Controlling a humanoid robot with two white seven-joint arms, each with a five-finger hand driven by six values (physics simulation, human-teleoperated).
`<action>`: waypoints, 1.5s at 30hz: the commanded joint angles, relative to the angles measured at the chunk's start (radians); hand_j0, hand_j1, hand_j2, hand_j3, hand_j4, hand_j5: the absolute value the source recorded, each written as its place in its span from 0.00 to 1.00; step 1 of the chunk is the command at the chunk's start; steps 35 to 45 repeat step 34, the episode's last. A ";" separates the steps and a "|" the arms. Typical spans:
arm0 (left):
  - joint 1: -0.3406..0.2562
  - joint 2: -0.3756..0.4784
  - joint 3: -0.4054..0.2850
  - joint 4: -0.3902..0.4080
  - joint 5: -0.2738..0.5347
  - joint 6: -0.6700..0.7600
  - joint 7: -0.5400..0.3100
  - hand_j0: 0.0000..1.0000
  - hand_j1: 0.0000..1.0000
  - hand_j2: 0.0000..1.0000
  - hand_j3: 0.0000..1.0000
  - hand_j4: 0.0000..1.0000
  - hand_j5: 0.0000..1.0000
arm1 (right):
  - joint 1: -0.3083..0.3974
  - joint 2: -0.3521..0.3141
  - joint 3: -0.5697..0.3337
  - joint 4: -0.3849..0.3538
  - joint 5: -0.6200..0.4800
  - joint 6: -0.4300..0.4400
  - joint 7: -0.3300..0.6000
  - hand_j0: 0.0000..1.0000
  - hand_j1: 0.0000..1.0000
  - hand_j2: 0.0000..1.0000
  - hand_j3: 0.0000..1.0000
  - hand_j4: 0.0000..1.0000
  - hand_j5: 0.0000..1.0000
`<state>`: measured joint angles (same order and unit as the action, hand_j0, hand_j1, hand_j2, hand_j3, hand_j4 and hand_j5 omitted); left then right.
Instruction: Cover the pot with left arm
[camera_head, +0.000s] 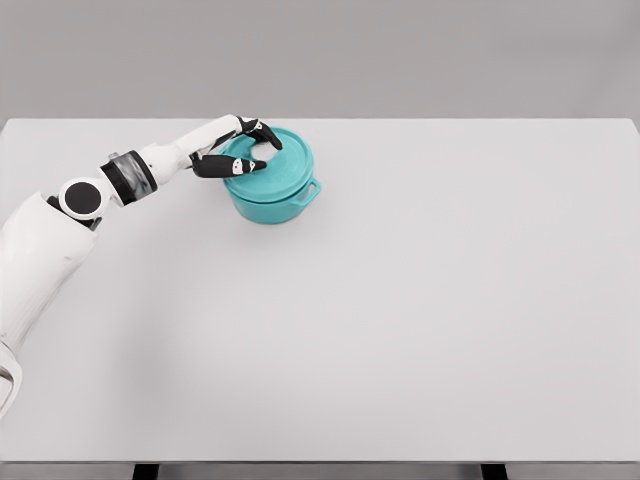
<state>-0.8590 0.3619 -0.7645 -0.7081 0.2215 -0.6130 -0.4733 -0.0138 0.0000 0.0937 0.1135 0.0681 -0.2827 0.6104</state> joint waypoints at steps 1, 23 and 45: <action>0.000 0.000 0.002 -0.001 0.009 0.002 0.001 0.54 0.54 0.54 0.54 0.54 0.54 | 0.000 0.000 0.000 0.000 0.001 -0.001 0.000 1.00 1.00 1.00 1.00 1.00 1.00; 0.003 0.069 0.016 -0.108 0.065 0.002 -0.082 1.00 1.00 1.00 1.00 1.00 1.00 | 0.000 0.000 0.000 0.000 0.001 -0.001 0.000 1.00 1.00 1.00 1.00 1.00 1.00; 0.216 0.577 0.017 -0.406 0.288 0.002 -0.138 1.00 1.00 1.00 1.00 1.00 1.00 | 0.000 0.000 0.000 0.000 0.001 -0.001 0.000 1.00 1.00 1.00 1.00 1.00 1.00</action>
